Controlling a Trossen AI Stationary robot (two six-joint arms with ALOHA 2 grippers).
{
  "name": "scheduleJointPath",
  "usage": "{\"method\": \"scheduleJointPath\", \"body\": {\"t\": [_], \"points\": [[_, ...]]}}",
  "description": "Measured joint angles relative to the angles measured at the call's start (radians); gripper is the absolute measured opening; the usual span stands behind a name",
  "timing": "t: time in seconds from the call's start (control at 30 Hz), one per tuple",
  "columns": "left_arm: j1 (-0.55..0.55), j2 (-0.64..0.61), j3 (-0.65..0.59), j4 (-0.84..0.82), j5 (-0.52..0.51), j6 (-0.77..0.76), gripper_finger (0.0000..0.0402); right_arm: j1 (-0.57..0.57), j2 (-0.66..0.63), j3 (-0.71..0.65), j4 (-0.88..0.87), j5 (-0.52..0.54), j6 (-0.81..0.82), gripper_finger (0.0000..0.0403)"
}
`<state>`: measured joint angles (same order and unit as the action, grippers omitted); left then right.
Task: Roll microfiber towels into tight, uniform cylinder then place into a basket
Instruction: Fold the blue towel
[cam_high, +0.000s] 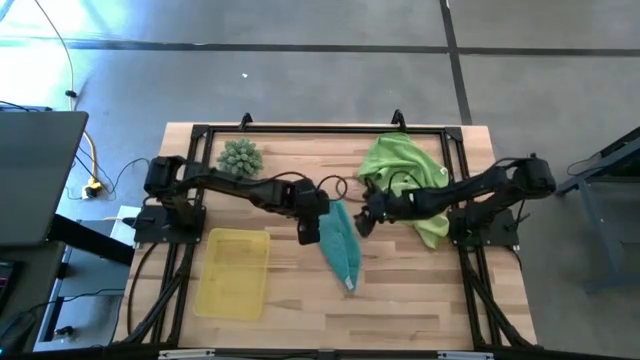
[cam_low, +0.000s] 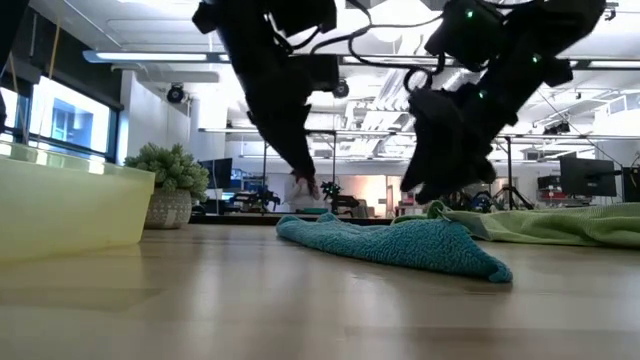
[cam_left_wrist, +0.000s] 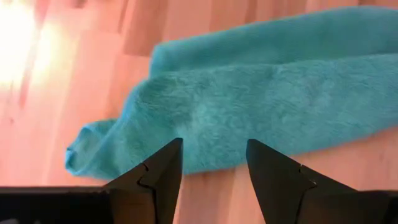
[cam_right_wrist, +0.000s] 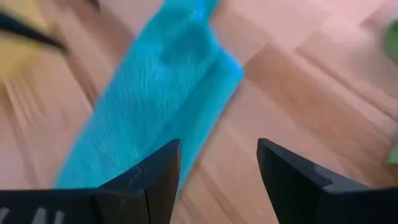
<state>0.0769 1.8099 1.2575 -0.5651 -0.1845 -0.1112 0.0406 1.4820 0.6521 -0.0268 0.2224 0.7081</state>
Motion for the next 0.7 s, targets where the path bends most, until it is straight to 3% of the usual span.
{"method": "scheduleJointPath", "body": {"t": [0.37,0.53,0.7], "points": [[-0.066,0.000,0.000,-0.015,-0.003,-0.133,0.0167,0.085,0.206,0.002,0.179,-0.055,-0.380,0.0204],[-0.092,0.002,0.000,0.007,-0.003,-0.174,0.0167,0.085,0.250,0.007,0.158,0.002,-0.423,0.0204],[-0.096,0.038,0.000,0.140,-0.045,-0.146,0.0167,0.082,0.241,0.007,0.108,0.142,-0.444,0.0204]]}}
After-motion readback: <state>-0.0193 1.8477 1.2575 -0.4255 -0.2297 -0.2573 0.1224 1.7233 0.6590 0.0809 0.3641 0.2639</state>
